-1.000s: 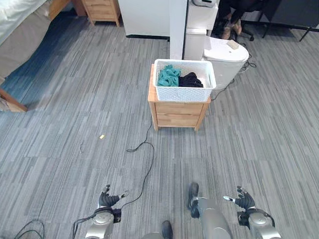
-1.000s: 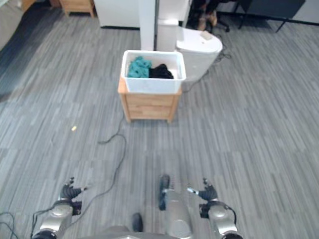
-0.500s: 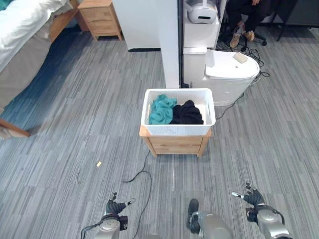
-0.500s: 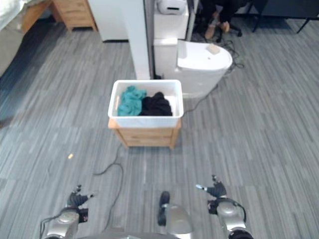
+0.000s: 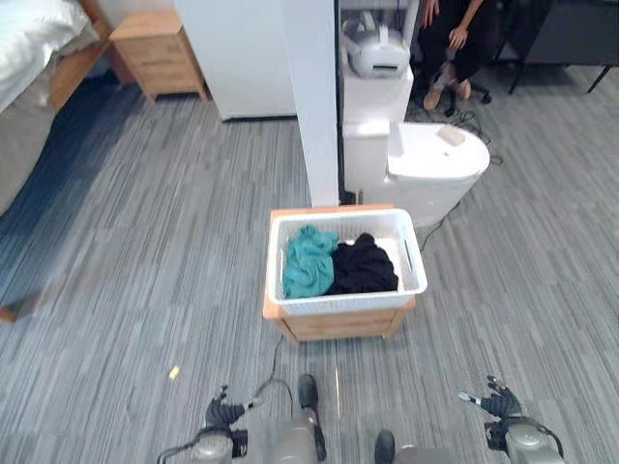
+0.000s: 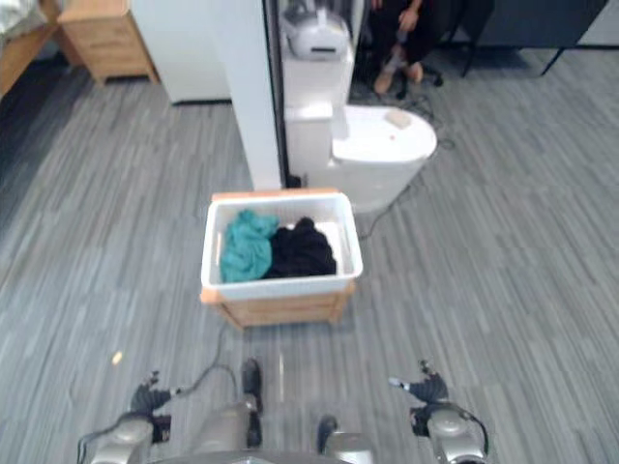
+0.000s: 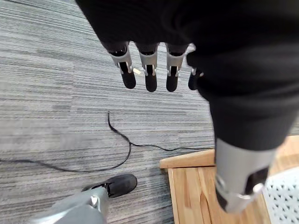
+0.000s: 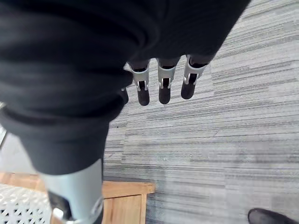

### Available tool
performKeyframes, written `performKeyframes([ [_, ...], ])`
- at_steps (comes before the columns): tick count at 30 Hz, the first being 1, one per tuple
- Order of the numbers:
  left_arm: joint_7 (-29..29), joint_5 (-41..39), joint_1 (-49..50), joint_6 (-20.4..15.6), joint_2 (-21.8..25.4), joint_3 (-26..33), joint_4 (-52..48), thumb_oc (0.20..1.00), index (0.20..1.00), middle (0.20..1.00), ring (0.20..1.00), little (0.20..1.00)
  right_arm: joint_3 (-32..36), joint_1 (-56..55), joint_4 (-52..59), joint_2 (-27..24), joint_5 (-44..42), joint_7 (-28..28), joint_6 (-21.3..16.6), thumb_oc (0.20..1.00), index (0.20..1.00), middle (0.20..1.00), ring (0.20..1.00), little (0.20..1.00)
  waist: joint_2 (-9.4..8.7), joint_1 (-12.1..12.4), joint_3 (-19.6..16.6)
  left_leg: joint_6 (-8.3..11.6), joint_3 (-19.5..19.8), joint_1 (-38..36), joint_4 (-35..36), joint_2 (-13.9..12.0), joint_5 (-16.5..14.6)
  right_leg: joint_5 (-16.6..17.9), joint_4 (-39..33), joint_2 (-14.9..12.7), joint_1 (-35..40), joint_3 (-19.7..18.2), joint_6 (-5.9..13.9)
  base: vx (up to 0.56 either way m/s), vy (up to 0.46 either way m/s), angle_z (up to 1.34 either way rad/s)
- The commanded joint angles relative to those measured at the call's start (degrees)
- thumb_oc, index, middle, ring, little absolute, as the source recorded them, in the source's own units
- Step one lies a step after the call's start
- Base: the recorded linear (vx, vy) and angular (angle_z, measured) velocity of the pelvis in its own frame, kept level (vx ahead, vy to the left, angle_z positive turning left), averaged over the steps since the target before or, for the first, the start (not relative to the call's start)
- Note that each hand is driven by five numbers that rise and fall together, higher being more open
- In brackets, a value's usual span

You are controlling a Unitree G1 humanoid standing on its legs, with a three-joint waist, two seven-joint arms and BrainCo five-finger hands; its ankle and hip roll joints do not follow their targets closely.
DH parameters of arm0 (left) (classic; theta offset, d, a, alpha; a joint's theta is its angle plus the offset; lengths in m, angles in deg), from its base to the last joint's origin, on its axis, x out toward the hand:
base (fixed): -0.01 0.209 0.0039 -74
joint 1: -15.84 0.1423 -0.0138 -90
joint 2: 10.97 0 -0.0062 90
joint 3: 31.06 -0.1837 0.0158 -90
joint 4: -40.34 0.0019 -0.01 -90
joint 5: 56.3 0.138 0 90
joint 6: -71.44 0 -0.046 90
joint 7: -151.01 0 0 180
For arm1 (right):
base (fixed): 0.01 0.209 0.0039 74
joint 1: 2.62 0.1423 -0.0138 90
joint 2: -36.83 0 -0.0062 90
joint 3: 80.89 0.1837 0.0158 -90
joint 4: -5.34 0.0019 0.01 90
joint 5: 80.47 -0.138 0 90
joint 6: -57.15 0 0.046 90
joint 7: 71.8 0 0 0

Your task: Grab the laundry basket,head to the washer,open it,put in the laundry and shut it.

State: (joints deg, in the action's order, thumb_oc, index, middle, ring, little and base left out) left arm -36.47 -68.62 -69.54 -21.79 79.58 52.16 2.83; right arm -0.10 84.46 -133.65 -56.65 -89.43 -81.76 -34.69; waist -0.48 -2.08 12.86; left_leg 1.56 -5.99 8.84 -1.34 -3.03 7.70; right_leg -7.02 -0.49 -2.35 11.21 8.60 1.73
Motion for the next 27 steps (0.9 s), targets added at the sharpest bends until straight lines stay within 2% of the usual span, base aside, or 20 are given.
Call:
performKeyframes([
  [1, -0.96, 1.1, -0.77, -1.28, 2.97, -0.46, -2.37, 1.0, 1.0, 1.0, 1.0, 1.0, -0.23, 2.43, 2.98, -0.49, 0.06, -0.6, -1.39, 1.0, 1.0, 1.0, 1.0, 1.0, -1.5, 1.73, -0.65, 1.15, 0.53, 1.51, -3.23, 0.16, -4.39, -1.29, 10.46, -2.65, -7.75, -4.25, 4.95, 0.2, 0.187, -0.18],
  [2, -1.2, 1.47, -0.86, -1.24, 3.41, -0.14, -2.0, 1.0, 1.0, 1.0, 1.0, 1.0, -0.42, 2.85, 3.25, -0.14, -0.02, -0.54, -1.42, 1.0, 1.0, 1.0, 1.0, 1.0, -1.64, 1.83, -0.64, 0.43, -0.3, 0.86, -3.56, 0.24, -5.28, -0.74, 13.88, -3.2, -9.09, -4.76, 5.34, 0.24, 0.209, -0.2],
  [3, -1.84, 1.45, -0.9, -1.42, 4.24, 0.66, -1.99, 1.0, 1.0, 1.0, 1.0, 1.0, -1.16, 3.51, 4.43, 0.01, 0.67, -0.61, -1.49, 1.0, 1.0, 1.0, 1.0, 1.0, -1.82, 1.88, -0.43, -0.65, -1.3, -0.83, -3.82, 0.7, -6.87, 1.72, 18.39, -3.77, -12.44, -5.05, 6.08, 0.22, 0.164, -0.35],
  [5, -2.08, 1.32, -0.87, -1.46, 4.55, 1.02, -2.29, 1.0, 1.0, 1.0, 1.0, 1.0, -1.52, 3.79, 5.03, -0.11, 1.08, -0.64, -1.43, 1.0, 1.0, 1.0, 1.0, 1.0, -1.75, 1.88, -0.31, -0.95, -1.78, -1.99, -3.45, 0.8, -7.33, 2.58, 19.35, -3.96, -14.5, -4.75, 6.03, 0.16, 0.074, -0.54],
  [6, -2.52, 0.79, -0.97, -1.74, 5.02, 1.7, -2.99, 1.0, 1.0, 1.0, 1.0, 1.0, -2.1, 4.56, 5.74, -0.53, 1.83, -0.71, -1.36, 1.0, 1.0, 1.0, 1.0, 1.0, -1.38, 1.43, 0.13, -1.21, -2.31, -3.87, -2.97, 0.84, -8.22, 3.47, 17.57, -4.17, -18.1, -2.91, 5.73, 0.1, 0.017, -0.27],
  [7, -2.52, 0.79, -0.96, -1.74, 5.01, 1.71, -3.0, 1.0, 1.0, 1.0, 1.0, 1.0, -2.11, 4.56, 5.75, -0.54, 1.83, -0.71, -1.35, 1.0, 1.0, 1.0, 1.0, 1.0, -1.37, 1.38, 0.22, -1.2, -2.27, -3.98, -2.98, 0.84, -8.28, 3.38, 17.61, -4.17, -17.98, -2.86, 5.73, 0.22, -0.006, -0.34],
  [8, -2.87, 0.73, -1.2, -1.85, 5.19, 2.15, -2.55, 1.0, 1.0, 1.0, 1.0, 1.0, -2.38, 5.1, 5.81, -1.15, 2.28, -0.73, -1.34, 1.0, 1.0, 1.0, 1.0, 1.0, -1.5, 0.57, 0.46, -0.98, -2.13, -5.39, -2.57, 1.25, -8.83, 4.05, 13.18, -4.28, -18.85, -1.59, 5.6, 0.16, -0.049, -0.25],
  [9, -2.98, 0.8, -1.02, -2.22, 5.39, 2.42, -3.36, 1.0, 1.0, 1.0, 1.0, 1.0, -1.87, 4.92, 6.39, -1.65, 2.77, -0.95, -1.42, 1.0, 1.0, 1.0, 1.0, 1.0, -1.55, 0.25, 0.62, -0.99, -1.75, -5.55, -3.09, 1.2, -9.08, 4.14, 12.43, -4.43, -18.42, -1.79, 6.14, 0.16, -0.048, -0.21],
  [12, -2.87, -0.21, -0.04, -2.65, 5.42, 3.27, -6.84, 1.0, 1.0, 1.0, 1.0, 1.0, -1.99, 4.48, 8.97, -2.93, 4.49, -0.85, -1.34, 1.0, 1.0, 1.0, 1.0, 1.0, -2.11, 0.58, 0.12, -0.91, -1.58, -6.76, -2.97, 1.92, -9.75, 4.26, 9.44, -4.3, -16.33, -2.01, 5.68, 0.13, -0.063, 0.24],
  [18, -3.49, -2.83, 1.79, -3.59, 5.0, 4.63, -15.44, 1.0, 1.0, 1.0, 1.0, 1.0, -2.57, 6.91, 20.17, -8.55, 8.5, -0.7, -1.51, 1.0, 1.0, 1.0, 1.0, 1.0, -1.71, 1.36, -1.65, 0.41, -1.19, -8.22, 0.11, 1.29, -8.87, 3.98, 4.63, -3.51, -12.78, -0.5, 4.77, 0.11, -0.097, 0.06],
  [22, -4.05, -3.13, 0.88, -3.59, 4.73, 3.75, -18.45, 1.0, 1.0, 1.0, 1.0, 1.0, -3.45, 8.92, 22.26, -9.78, 8.52, -0.52, -1.25, 1.0, 1.0, 1.0, 1.0, 1.0, -1.28, 1.52, -1.67, 0.89, -0.61, -8.37, 1.57, 1.1, -8.13, 3.8, 3.44, -3.12, -12.44, 0.02, 4.52, 0.03, -0.064, 0.11],
  [27, -5.65, -2.08, -2.73, -2.82, 3.75, 0.32, -19.87, 1.0, 1.0, 1.0, 1.0, 1.0, -5.98, 14.0, 20.24, -8.2, 5.15, -1.44, -0.48, 1.0, 1.0, 1.0, 1.0, 1.0, -0.66, 1.64, -1.25, 1.38, -0.51, -8.11, 3.88, 0.96, -6.75, 4.18, 1.53, -2.57, -12.51, 0.37, 4.43, -0.01, -0.038, 0.07],
])
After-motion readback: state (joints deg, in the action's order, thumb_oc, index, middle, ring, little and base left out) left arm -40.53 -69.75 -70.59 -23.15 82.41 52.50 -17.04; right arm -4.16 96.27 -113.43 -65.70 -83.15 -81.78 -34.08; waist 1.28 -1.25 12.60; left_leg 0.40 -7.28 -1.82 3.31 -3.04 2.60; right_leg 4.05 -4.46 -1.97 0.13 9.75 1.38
